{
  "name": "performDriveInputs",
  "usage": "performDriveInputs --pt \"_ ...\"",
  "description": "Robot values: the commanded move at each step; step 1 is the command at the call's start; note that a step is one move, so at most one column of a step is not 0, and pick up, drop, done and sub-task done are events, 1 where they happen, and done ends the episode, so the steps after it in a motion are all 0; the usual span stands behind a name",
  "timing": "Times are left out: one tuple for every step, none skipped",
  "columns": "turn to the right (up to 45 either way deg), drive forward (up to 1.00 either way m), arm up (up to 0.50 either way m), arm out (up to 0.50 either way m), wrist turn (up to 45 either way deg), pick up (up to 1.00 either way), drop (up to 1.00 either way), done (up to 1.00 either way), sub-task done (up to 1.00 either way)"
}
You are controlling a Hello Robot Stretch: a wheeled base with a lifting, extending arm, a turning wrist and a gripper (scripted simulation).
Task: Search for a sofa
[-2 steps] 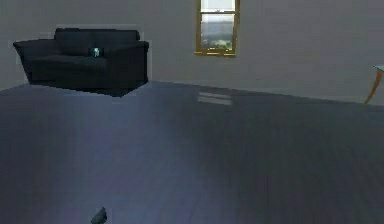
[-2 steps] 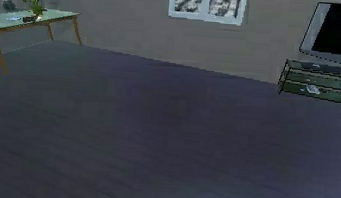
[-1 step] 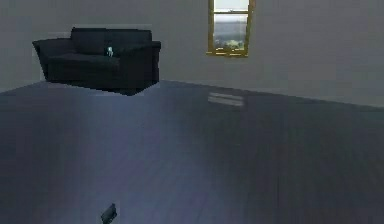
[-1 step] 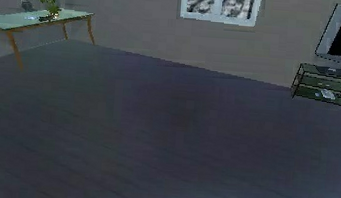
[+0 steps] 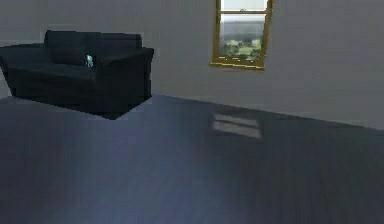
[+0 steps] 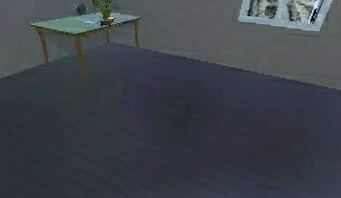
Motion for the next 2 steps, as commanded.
performDriveInputs --pt "0.0 0.30 0.00 0.00 0.0 0.00 0.00 0.00 0.00" --pt "-15.0 0.00 0.00 0.00 0.0 0.00 0.00 0.00 0.00"
